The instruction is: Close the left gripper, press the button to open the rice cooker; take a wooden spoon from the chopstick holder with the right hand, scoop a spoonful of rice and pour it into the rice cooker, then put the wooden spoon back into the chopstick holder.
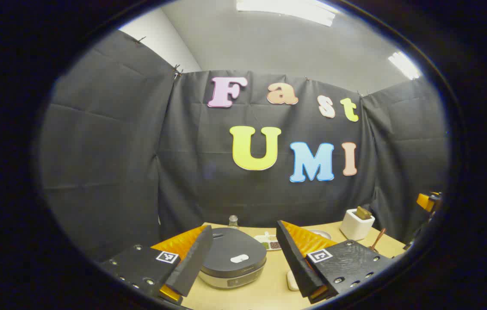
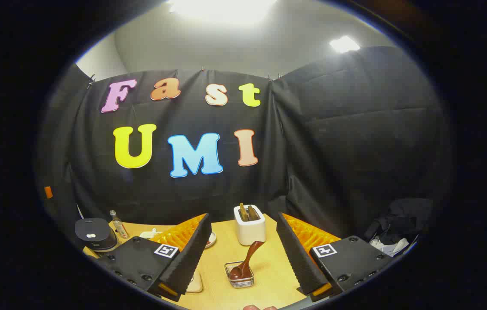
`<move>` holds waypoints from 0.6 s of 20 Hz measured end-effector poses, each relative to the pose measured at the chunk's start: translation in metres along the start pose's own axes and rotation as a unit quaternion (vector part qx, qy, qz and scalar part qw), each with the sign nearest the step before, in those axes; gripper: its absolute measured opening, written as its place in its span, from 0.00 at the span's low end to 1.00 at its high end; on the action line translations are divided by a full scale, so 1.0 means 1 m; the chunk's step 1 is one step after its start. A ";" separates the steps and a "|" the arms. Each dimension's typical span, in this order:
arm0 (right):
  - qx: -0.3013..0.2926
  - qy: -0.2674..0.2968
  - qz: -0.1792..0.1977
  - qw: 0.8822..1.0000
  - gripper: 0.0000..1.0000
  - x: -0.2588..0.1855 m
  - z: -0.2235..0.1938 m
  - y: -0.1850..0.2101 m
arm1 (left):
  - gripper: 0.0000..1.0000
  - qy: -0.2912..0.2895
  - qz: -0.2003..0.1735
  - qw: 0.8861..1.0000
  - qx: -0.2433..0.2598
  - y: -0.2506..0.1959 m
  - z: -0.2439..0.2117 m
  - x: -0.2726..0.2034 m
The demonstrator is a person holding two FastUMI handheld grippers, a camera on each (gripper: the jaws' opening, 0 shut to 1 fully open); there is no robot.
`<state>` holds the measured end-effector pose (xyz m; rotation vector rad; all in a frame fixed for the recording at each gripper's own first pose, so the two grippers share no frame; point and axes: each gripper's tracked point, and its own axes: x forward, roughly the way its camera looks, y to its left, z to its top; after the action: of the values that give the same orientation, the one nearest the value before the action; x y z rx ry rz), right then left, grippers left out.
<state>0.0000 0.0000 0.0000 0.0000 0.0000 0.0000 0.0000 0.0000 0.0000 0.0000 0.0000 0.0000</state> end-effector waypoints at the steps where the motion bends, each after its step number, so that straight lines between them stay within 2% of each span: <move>1: 0.002 0.002 0.000 1.000 0.97 -0.001 -0.001 0.001 | 0.92 0.002 -0.001 1.000 0.002 0.001 -0.004 -0.001; 3: 0.003 0.002 0.003 1.000 0.94 -0.003 -0.001 0.006 | 0.92 0.009 -0.002 1.000 0.007 0.004 -0.009 -0.002; 4: 0.000 0.003 0.005 1.000 0.97 -0.003 -0.001 0.007 | 0.92 0.010 -0.004 1.000 0.008 0.005 -0.009 -0.003; 12: -0.008 -0.001 0.025 1.000 0.97 -0.004 0.001 0.024 | 0.92 0.010 -0.003 1.000 0.005 0.012 -0.013 -0.010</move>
<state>-0.0037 0.0237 0.0013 -0.0160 -0.0015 0.0497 -0.0100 0.0121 -0.0131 0.0109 0.0207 -0.0068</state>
